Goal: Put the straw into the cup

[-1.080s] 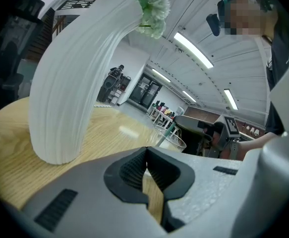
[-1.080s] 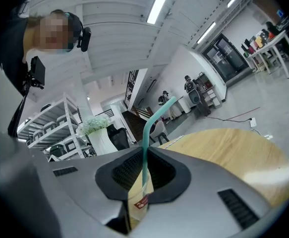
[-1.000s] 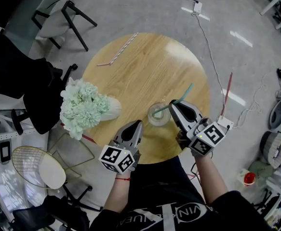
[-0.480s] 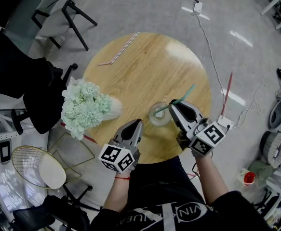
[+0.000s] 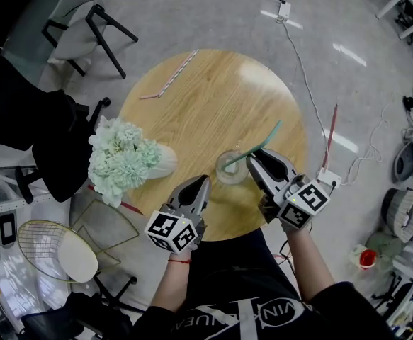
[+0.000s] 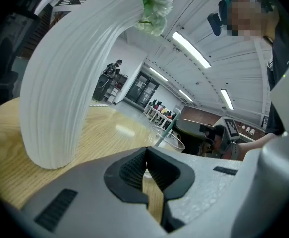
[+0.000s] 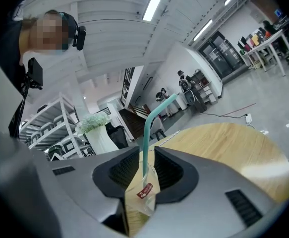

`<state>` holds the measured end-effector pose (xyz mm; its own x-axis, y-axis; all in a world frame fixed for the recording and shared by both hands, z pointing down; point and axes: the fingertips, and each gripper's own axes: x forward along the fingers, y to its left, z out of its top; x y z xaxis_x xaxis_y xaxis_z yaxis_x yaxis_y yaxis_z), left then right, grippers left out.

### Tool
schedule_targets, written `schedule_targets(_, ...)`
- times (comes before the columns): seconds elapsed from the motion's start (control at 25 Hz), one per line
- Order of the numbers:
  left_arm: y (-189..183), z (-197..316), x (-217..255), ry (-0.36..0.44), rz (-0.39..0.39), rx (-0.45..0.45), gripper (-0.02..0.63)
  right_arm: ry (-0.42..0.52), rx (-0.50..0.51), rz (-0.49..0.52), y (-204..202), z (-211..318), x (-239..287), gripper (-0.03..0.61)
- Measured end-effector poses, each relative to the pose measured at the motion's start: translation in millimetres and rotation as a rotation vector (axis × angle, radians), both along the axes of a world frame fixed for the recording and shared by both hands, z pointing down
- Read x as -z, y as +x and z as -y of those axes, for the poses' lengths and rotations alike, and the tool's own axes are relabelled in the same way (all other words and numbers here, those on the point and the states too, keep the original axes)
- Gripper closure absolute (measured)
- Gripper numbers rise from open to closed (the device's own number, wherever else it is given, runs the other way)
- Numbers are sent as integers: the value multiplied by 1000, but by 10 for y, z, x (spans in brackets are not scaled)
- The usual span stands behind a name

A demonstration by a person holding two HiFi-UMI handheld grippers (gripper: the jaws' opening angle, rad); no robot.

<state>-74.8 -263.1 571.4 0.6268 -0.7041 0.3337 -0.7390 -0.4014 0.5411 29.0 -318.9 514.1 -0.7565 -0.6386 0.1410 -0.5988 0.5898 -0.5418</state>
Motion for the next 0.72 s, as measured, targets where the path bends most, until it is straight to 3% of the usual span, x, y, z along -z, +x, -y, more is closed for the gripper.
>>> schedule_targets(0.72, 13, -79, -9, -18, 24, -41, 606, -46, -22, -7, 108, -198, -56, 495)
